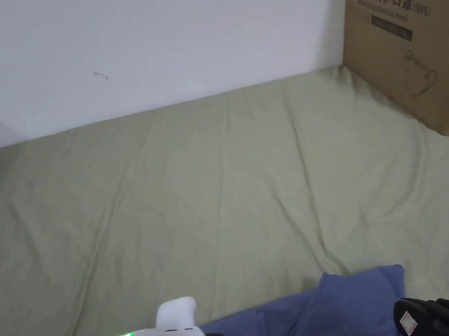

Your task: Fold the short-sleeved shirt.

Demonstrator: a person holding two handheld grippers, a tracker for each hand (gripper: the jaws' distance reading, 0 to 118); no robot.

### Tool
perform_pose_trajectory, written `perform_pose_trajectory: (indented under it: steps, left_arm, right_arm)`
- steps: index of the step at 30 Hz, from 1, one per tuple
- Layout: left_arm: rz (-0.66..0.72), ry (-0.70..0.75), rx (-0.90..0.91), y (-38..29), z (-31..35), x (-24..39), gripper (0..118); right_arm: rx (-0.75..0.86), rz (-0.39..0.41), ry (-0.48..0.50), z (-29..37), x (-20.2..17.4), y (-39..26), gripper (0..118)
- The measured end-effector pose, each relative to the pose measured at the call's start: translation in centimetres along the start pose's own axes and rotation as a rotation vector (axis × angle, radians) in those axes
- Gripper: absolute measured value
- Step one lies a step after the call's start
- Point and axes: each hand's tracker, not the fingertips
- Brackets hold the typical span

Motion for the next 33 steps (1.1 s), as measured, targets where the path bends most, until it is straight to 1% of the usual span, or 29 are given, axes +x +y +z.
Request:
perform_pose_trajectory:
  steps: [2,3,4,5,7,9,10,11,14,16,19,20,21,22,23,24,25,26,27,30,33]
  left_arm:
    - [-0.032,0.025,-0.103,-0.2,-3.6,1.2,1]
    - [-0.049,0.073,-0.156,-0.4,-5.3,2.0,1]
    - [-0.061,0.09,-0.164,-0.5,-6.1,2.5,0]
    - [-0.059,0.071,-0.117,-0.6,-5.5,2.7,0]
    - [-0.009,-0.069,-0.088,0.2,-4.5,3.3,0]
    - [0.108,-0.386,-0.054,0.0,-2.1,3.2,0]
    - [0.13,-0.464,-0.035,-0.1,-1.2,3.5,0]
    - [0.122,-0.491,0.006,-0.1,0.1,3.8,0]
    - [0.054,-0.443,0.093,0.0,4.4,2.2,0]
    - [0.082,-0.43,0.124,0.1,6.7,-0.4,0]
    - [0.21,-0.404,0.161,-0.7,9.6,-6.7,0]
    - [0.269,-0.408,0.17,-1.2,10.3,-9.1,0]
    - [0.334,-0.443,0.173,-1.8,10.8,-11.6,1]
    - [0.379,-0.481,0.168,-2.3,11.0,-13.3,9]
    - [0.407,-0.496,0.184,-3.0,11.3,-15.0,24]
    - [0.426,-0.489,0.202,-3.6,11.3,-16.4,51]
    - [0.427,-0.475,0.198,-4.1,11.1,-17.3,98]
    - [0.439,-0.471,0.195,-4.5,10.7,-18.4,118]
    - [0.479,-0.5,0.232,-4.9,10.2,-19.6,116]
    - [0.581,-0.551,0.215,-6.2,8.0,-21.3,118]
    - [0.61,-0.574,0.164,-6.9,5.0,-22.7,118]
  right_arm:
    - [0.0,0.001,-0.006,0.5,0.2,0.1,3]
    - [0.001,0.003,-0.012,0.8,0.2,0.2,3]
    - [0.001,0.005,-0.016,0.9,0.3,0.2,3]
    - [0.001,0.006,-0.023,1.1,0.3,0.3,3]
    - [0.002,0.006,-0.028,1.5,0.2,0.4,3]
    - [0.005,0.004,-0.026,1.7,0.0,0.5,3]
    - [0.006,0.004,-0.023,1.7,-0.1,0.5,3]
    - [0.006,0.005,-0.018,1.7,-0.3,0.6,3]
    - [0.008,0.022,-0.011,1.5,-1.0,0.7,3]
    - [0.016,0.024,0.002,1.5,-1.4,0.9,3]
    - [0.013,0.024,0.018,1.3,-1.9,0.9,3]
    - [0.01,0.027,0.02,1.2,-2.1,0.8,3]
    - [0.005,0.033,0.023,1.1,-2.3,0.7,3]
    - [0.002,0.039,0.027,0.9,-2.4,0.6,3]
    - [-0.004,0.044,0.027,0.7,-2.5,0.5,3]
    - [-0.016,0.048,0.024,0.3,-2.7,0.5,3]
    - [-0.028,0.048,0.023,0.1,-2.8,0.4,3]
    - [-0.04,0.045,0.021,-0.4,-2.8,0.3,3]
    - [-0.048,0.042,0.02,-0.7,-2.9,0.3,3]
    - [-0.067,0.039,0.018,-1.4,-3.2,0.3,3]
    - [-0.087,0.056,0.008,-2.3,-3.7,0.2,3]
